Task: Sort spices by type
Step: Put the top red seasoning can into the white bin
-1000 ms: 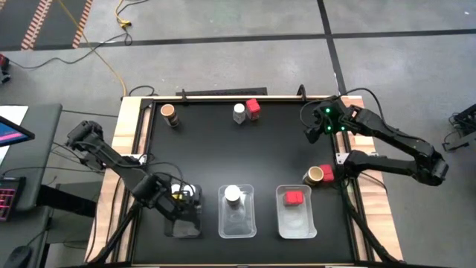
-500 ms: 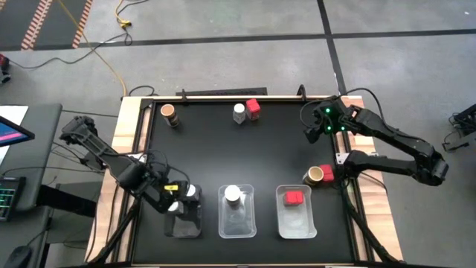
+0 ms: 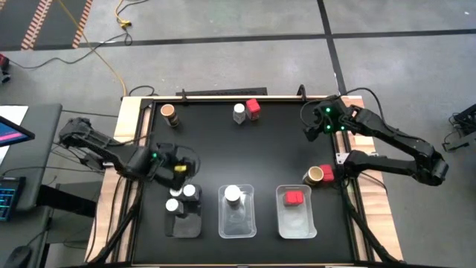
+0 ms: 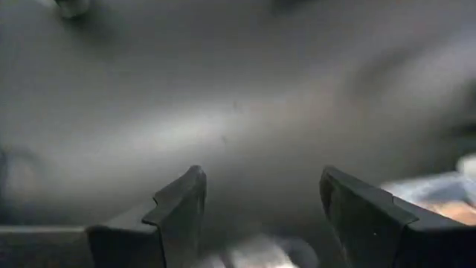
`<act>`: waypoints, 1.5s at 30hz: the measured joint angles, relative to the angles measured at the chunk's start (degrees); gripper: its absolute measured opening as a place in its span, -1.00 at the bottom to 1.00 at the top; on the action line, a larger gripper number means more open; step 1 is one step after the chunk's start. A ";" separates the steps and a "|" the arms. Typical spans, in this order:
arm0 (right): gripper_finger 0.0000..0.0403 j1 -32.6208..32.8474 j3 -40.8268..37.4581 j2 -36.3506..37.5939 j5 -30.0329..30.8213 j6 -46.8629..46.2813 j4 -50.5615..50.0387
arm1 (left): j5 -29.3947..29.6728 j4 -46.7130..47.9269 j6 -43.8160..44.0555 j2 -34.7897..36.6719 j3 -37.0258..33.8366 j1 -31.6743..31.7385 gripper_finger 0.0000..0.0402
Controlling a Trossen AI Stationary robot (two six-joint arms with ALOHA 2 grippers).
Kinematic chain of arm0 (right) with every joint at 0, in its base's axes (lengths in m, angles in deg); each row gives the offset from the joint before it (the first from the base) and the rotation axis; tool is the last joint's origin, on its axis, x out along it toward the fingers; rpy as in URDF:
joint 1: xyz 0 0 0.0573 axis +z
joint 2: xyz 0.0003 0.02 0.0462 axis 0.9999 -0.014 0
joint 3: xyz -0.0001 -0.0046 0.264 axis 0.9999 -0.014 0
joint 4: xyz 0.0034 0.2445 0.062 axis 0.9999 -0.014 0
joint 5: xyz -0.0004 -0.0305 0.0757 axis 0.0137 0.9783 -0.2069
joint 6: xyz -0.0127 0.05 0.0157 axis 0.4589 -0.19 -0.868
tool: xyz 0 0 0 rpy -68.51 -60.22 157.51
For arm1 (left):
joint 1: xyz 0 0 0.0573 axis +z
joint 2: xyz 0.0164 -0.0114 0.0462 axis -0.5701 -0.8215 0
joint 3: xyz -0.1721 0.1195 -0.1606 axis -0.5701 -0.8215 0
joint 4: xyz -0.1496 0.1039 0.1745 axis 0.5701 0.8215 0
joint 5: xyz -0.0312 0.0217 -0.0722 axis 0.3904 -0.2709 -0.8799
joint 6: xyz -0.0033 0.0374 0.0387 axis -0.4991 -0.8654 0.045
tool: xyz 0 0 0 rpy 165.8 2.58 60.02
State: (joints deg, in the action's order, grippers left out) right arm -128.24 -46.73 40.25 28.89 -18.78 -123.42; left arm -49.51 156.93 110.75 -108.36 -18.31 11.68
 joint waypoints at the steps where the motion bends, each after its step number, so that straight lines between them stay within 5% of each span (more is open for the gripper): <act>1: 0.80 0.00 0.00 0.00 0.02 -0.60 0.62 | 0.14 0.00 -3.23 0.11 0.00 2.22 0.25; 12: 0.80 0.74 0.00 -0.15 0.00 -8.35 17.26 | -0.57 -5.25 -42.60 5.18 0.00 26.28 0.25; 23: 0.80 8.71 0.00 -7.99 0.00 -8.32 38.66 | -1.17 -22.19 -77.14 9.83 -2.16 37.48 0.25; 33: 0.80 13.64 11.27 -22.63 0.53 -7.00 39.15 | -19.22 -38.84 -86.38 19.33 -17.92 44.41 0.25; 45: 0.66 13.83 38.45 -41.39 1.68 -1.81 20.11 | -20.75 -41.59 -83.62 36.52 -26.38 44.74 0.25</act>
State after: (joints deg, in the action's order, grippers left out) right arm -114.41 -8.28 -1.14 30.58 -20.59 -103.32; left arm -70.27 115.34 27.13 -71.85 -44.69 56.42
